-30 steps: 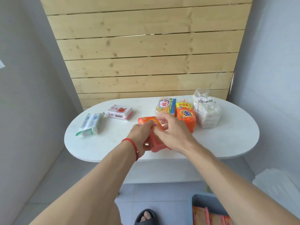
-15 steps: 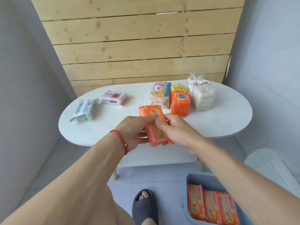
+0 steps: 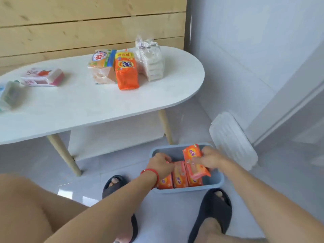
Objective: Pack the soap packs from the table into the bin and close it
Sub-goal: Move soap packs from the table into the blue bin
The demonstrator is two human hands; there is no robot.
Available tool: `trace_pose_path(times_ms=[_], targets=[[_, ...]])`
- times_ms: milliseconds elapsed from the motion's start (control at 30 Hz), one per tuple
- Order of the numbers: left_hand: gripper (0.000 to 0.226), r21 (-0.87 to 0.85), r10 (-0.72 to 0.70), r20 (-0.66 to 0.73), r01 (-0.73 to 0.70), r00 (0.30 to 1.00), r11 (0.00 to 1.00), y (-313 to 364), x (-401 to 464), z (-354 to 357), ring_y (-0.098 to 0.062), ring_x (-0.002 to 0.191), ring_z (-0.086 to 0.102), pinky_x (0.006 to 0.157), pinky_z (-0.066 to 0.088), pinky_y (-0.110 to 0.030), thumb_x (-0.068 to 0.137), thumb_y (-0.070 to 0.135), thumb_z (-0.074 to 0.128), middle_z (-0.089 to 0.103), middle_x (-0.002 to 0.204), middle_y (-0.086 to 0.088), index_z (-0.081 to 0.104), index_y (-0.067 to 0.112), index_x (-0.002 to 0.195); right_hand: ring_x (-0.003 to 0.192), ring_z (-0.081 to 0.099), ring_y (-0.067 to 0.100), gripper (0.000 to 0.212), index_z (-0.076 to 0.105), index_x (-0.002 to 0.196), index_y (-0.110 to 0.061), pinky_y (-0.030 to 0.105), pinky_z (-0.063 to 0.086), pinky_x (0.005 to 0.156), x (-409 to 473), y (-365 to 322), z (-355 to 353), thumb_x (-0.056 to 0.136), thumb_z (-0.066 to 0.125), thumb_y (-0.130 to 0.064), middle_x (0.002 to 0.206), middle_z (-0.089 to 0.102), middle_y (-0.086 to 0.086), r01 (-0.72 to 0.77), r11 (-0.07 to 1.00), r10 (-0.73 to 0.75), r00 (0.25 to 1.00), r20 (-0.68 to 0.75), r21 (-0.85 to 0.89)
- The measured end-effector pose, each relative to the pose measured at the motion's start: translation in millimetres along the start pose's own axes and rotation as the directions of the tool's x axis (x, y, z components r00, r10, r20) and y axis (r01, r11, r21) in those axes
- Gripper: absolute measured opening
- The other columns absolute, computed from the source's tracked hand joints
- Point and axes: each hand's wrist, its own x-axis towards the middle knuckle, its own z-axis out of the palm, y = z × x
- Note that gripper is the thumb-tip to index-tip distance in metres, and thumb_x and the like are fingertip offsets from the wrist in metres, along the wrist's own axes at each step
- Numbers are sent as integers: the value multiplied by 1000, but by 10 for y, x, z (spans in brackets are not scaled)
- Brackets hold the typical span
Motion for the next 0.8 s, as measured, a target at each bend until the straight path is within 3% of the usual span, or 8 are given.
trace_pose_path(times_ms=[133, 200, 300, 467, 567, 633, 700, 800], targets=[[30, 163, -28, 38, 22, 999, 986, -254, 105, -55, -19, 103, 66, 81, 56, -28, 90, 33, 61, 68, 116, -2, 66, 23, 118, 104, 70, 25, 38, 66, 117, -14, 43, 57, 95, 215, 236, 561, 95, 66, -45, 115, 72, 7, -48, 999, 49, 993, -105, 12], [32, 172, -23, 19, 20, 1000, 985, -338, 151, -41, -17, 103, 65, 82, 55, -26, 91, 34, 63, 67, 118, -2, 65, 22, 120, 111, 67, 24, 36, 60, 127, -18, 42, 55, 99, 290, 282, 742, 100, 61, -41, 123, 69, 6, -46, 996, 51, 996, -69, 73], [26, 244, 22, -130, 11, 991, 970, -409, 179, 6, -20, 100, 63, 85, 55, -29, 93, 29, 59, 63, 118, -4, 67, 19, 115, 117, 64, 23, 29, 56, 131, -22, 40, 51, 104, 383, 263, 885, 104, 55, -31, 128, 66, 4, -8, 993, 5, 1000, 27, 115], [34, 279, -34, -199, 89, 980, 956, -553, 118, 67, -29, 104, 60, 89, 53, -36, 91, 24, 56, 49, 121, -10, 52, 14, 123, 97, 68, 26, 17, 67, 111, -9, 32, 52, 75, 483, 79, 944, 101, 58, -19, 105, 71, 10, -43, 970, -21, 967, -255, -241], [39, 191, -78, -139, 104, 987, 976, -604, 94, 121, -27, 110, 58, 91, 51, -35, 91, 23, 58, 56, 125, -10, 48, 14, 128, 77, 60, 20, 9, 63, 103, -8, 30, 48, 63, 502, -25, 1036, 97, 57, -10, 85, 62, 4, -54, 987, 24, 981, -191, -150], [44, 177, -76, -109, 94, 991, 980, -613, 84, 140, -26, 112, 57, 92, 51, -34, 91, 25, 59, 57, 126, -10, 47, 14, 132, 69, 57, 15, 11, 58, 85, -13, 27, 43, 57, 506, -37, 1064, 96, 58, -11, 74, 56, -1, -37, 990, 16, 988, -155, -133], [45, 191, -81, -82, 96, 993, 977, -596, 79, 109, -24, 114, 57, 92, 49, -32, 92, 27, 59, 57, 129, -10, 48, 14, 134, 75, 60, 17, 20, 54, 76, -17, 27, 46, 61, 512, -15, 1059, 96, 58, -14, 74, 57, -2, -43, 991, 26, 991, -129, -125], [46, 144, -125, 5, 123, 992, 982, -567, 51, -22, -21, 104, 59, 91, 51, -29, 92, 29, 59, 60, 129, -7, 51, 17, 136, 96, 67, 20, 11, 66, 103, -17, 34, 58, 87, 483, 50, 1106, 99, 58, -22, 102, 69, 3, -57, 989, 39, 991, -127, -139]])
